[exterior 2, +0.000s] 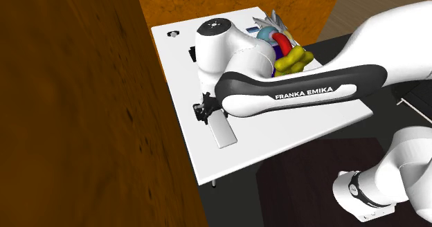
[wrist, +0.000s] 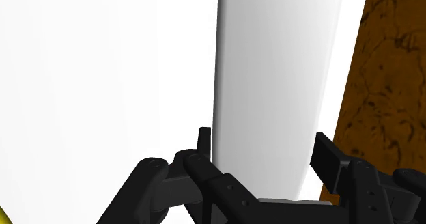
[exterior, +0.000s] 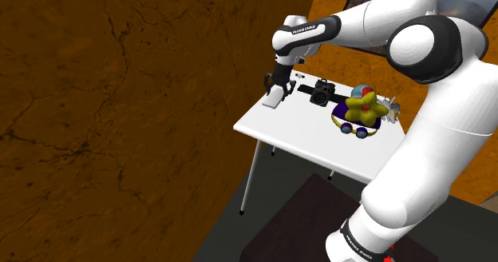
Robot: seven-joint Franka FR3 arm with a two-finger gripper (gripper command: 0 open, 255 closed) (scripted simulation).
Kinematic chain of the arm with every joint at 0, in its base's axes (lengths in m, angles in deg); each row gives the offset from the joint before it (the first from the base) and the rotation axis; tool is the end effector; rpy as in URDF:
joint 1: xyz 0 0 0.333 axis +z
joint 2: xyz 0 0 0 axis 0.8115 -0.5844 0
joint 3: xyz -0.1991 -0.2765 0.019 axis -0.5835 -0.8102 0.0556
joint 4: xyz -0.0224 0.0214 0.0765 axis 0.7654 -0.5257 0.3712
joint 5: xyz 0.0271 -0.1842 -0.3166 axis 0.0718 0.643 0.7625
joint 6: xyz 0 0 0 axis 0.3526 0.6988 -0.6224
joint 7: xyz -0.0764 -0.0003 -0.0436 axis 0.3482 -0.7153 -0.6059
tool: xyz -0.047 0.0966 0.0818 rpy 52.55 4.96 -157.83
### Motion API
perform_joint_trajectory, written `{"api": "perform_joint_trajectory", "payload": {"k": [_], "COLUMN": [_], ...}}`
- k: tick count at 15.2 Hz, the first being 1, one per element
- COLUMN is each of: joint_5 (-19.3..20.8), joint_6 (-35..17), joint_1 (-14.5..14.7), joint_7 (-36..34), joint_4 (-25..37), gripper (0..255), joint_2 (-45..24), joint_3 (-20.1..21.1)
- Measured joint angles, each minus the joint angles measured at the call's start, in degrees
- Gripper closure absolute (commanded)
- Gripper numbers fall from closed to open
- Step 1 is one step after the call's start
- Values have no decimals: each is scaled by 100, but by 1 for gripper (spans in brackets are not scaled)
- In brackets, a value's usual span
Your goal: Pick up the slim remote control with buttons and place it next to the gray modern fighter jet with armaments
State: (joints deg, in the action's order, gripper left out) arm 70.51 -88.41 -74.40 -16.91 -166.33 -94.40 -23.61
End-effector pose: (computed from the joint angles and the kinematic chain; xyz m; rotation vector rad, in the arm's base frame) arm 0.5312 -0.2129 0.4462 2.5521 -1.8291 -0.0167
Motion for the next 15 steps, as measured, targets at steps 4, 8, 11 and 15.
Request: {"api": "perform_joint_trajectory", "payload": {"k": [4,8,11,15], "joint_5": [2,5,7,16], "joint_6": [297,593,789,762], "joint_1": [-3,3,1,-194], "joint_7": [4,-8,-7,350], "joint_4": [227,470,615,236], "gripper": [255,255,255,255], "joint_2": [70,123,173,524], "joint_3": [-3,1,0,-167]}}
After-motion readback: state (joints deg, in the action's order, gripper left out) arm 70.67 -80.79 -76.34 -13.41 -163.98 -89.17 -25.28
